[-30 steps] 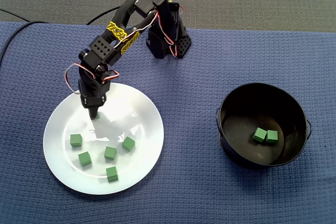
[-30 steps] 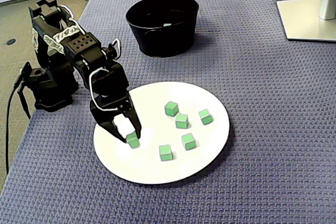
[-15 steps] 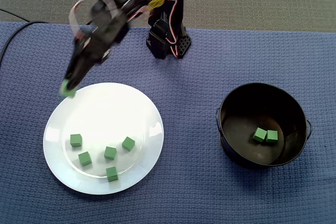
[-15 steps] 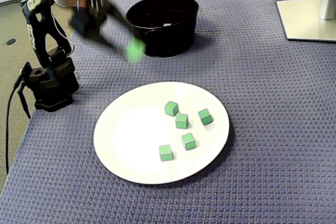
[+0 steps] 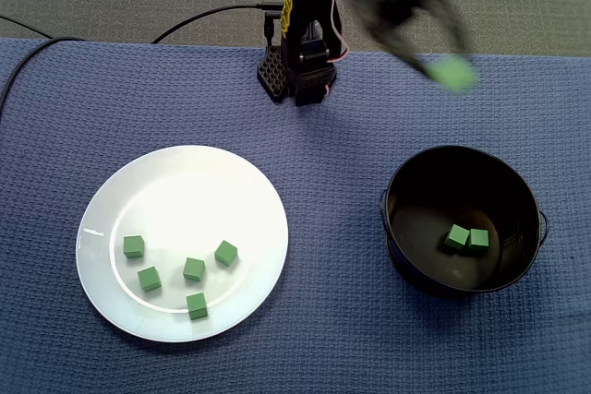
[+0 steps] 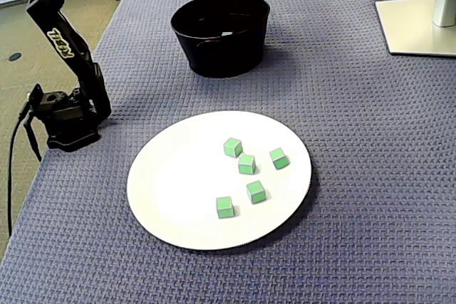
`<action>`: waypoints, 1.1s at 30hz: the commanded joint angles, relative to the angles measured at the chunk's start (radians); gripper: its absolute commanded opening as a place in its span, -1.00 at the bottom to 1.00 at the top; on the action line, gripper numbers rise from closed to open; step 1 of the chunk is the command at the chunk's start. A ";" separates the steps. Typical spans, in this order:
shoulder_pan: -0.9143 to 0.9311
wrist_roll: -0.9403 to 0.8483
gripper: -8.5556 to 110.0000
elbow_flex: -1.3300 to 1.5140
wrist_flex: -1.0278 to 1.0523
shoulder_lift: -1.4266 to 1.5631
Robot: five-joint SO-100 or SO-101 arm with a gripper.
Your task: Pick up the items on the white plate and put them in the black container.
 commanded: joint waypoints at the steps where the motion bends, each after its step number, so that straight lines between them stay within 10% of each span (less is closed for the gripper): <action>1: -0.187 -0.043 -0.86 0.287 -0.066 0.005; 21: -0.199 0.106 -0.64 0.815 -0.385 -0.476; 33: -0.087 0.201 -0.33 0.166 0.374 -0.169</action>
